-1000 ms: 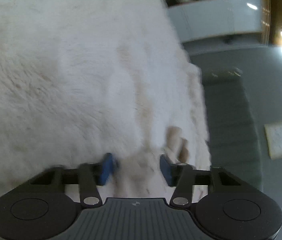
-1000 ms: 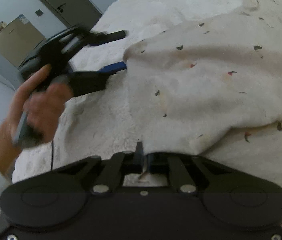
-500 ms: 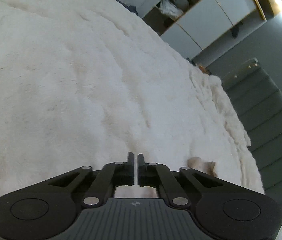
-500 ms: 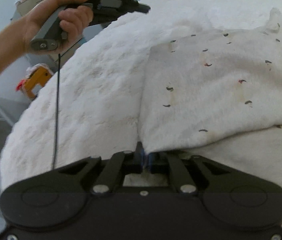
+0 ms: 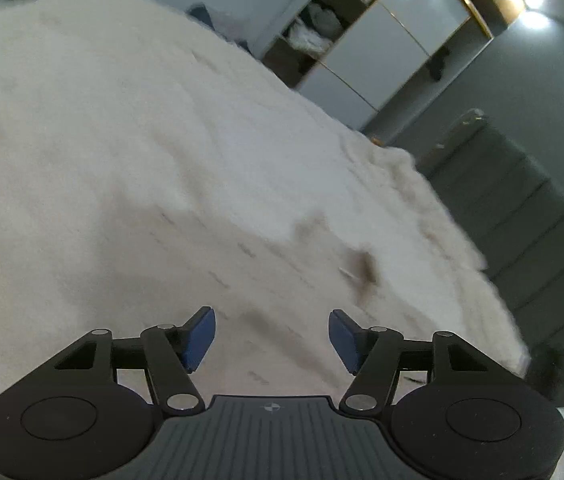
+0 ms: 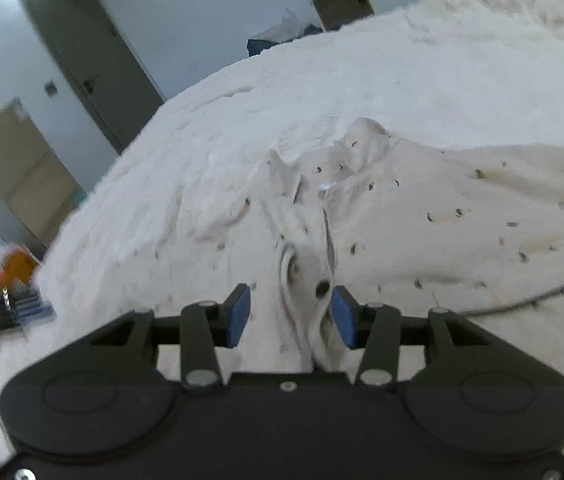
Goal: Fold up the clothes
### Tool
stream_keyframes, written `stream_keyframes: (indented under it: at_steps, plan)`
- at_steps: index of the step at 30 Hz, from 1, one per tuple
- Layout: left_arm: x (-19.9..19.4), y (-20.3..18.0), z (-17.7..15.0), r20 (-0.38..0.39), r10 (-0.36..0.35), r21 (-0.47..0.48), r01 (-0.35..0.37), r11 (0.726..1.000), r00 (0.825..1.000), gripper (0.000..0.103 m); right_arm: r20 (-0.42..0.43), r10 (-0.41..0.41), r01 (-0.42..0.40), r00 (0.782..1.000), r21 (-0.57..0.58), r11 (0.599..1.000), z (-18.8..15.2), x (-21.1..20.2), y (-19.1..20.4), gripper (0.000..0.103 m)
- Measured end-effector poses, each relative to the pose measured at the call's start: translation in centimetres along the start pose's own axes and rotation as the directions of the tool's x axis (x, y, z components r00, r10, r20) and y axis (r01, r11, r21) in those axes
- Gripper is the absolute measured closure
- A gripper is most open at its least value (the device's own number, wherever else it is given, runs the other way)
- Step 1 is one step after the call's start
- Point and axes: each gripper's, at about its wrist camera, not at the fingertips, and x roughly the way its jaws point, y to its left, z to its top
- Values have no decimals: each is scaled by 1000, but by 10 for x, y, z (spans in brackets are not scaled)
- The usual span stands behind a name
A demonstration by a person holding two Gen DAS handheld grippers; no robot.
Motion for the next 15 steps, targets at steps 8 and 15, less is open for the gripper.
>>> stream_keyframes:
  at_steps: [8,15]
  plan:
    - [81,-100,-103,-35,232,679,-147,719,972,48,-188,41,-36,981,30,999,3,64,-11,75]
    - [84,-104,-120,110,286,822,-249,512,952,103,47,175,-165,983,-166,972,21,4,34,101]
